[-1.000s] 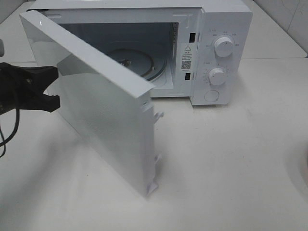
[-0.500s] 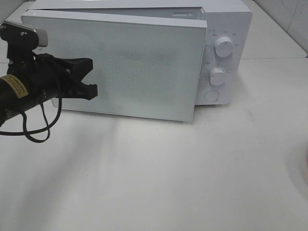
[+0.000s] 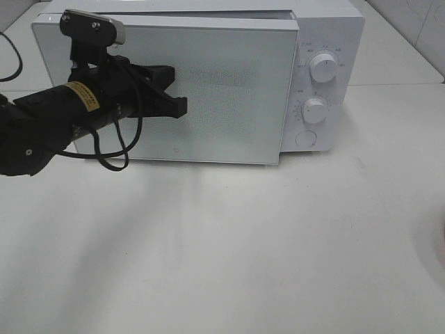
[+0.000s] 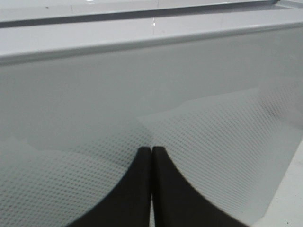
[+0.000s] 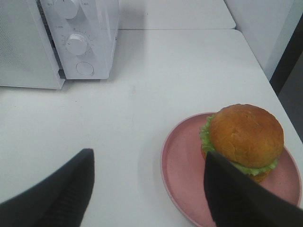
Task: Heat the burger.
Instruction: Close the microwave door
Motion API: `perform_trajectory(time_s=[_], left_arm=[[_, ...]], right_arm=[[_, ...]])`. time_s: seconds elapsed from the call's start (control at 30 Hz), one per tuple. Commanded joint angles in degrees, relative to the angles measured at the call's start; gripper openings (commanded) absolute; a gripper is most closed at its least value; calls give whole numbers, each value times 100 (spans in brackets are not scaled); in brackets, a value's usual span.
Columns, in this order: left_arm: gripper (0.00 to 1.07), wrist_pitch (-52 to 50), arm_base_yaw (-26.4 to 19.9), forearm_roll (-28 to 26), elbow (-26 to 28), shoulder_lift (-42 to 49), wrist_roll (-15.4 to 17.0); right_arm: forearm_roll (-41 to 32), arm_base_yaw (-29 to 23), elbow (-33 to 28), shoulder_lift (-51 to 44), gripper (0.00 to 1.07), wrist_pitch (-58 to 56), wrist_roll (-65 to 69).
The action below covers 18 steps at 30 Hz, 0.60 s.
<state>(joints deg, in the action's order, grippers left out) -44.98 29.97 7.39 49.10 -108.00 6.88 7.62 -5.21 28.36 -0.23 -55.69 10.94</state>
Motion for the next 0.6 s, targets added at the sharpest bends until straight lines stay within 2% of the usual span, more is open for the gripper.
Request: perform_trajectory(time_s=[0.03, 0.33, 0.6], left_arm=[[0, 132, 86, -103, 269, -97, -6], [0, 407, 281, -378, 1106, -573, 0], [0, 527, 350, -372, 1696, -985, 17]], right_arm=[[-11, 34, -6, -155, 64, 46, -92], [-11, 34, -6, -155, 64, 46, -86], [-11, 34, -6, -155, 64, 46, -86]])
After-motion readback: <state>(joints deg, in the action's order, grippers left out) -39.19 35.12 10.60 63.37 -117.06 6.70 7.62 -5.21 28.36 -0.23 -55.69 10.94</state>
